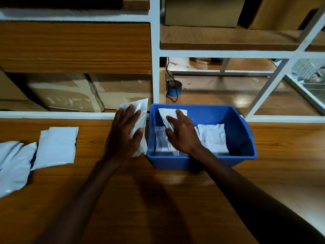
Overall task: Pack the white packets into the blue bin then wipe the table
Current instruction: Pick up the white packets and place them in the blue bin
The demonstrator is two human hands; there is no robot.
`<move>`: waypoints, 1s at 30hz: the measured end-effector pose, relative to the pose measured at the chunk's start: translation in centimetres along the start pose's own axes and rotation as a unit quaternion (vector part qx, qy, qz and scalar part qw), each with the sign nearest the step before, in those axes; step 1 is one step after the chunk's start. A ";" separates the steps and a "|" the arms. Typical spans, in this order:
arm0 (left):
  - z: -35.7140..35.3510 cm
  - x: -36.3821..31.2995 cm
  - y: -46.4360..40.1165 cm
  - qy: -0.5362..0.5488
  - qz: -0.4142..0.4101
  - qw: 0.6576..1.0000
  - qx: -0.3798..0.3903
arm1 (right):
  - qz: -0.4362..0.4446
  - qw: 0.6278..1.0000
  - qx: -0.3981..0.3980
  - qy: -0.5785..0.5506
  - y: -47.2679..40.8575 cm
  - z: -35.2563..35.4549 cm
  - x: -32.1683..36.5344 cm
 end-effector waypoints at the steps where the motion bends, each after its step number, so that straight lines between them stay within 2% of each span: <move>1: 0.1 0.2 -0.2 -0.004 0.002 1.000 0.000 | -0.002 1.000 0.019 -0.002 -0.4 -0.4 -0.1; 9: -0.6 2.0 -1.7 -0.002 0.020 1.000 0.011 | -0.023 0.986 0.165 0.011 -2.4 -2.6 -0.7; 12: -1.1 2.3 -1.6 0.008 0.023 1.000 0.015 | -0.035 0.961 0.271 0.052 -3.0 -4.0 -0.6; 19: -1.4 3.7 -0.9 0.000 0.024 0.999 0.032 | 0.025 0.886 0.426 0.180 -3.3 -1.9 -1.5; 22: -1.6 4.2 -0.8 -0.003 0.016 0.999 0.039 | 0.067 0.869 0.423 0.249 -3.6 -2.1 -3.1; 26: -1.7 4.3 -0.9 0.003 0.015 0.999 0.045 | 0.113 0.882 0.364 0.278 -3.6 -2.7 -3.6; 30: -1.5 4.2 -1.2 0.010 -0.005 0.999 0.042 | 0.107 0.883 0.343 0.302 -3.0 -4.0 -4.2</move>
Point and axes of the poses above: each hand's wrist, its own y-axis away from the middle knuckle, its own z-axis out of the back of the hand, x = y × z, the point moved 2 cm from there along -y, towards the middle knuckle, and after that the axes turned 4 degrees about x, right-handed, at the moved point
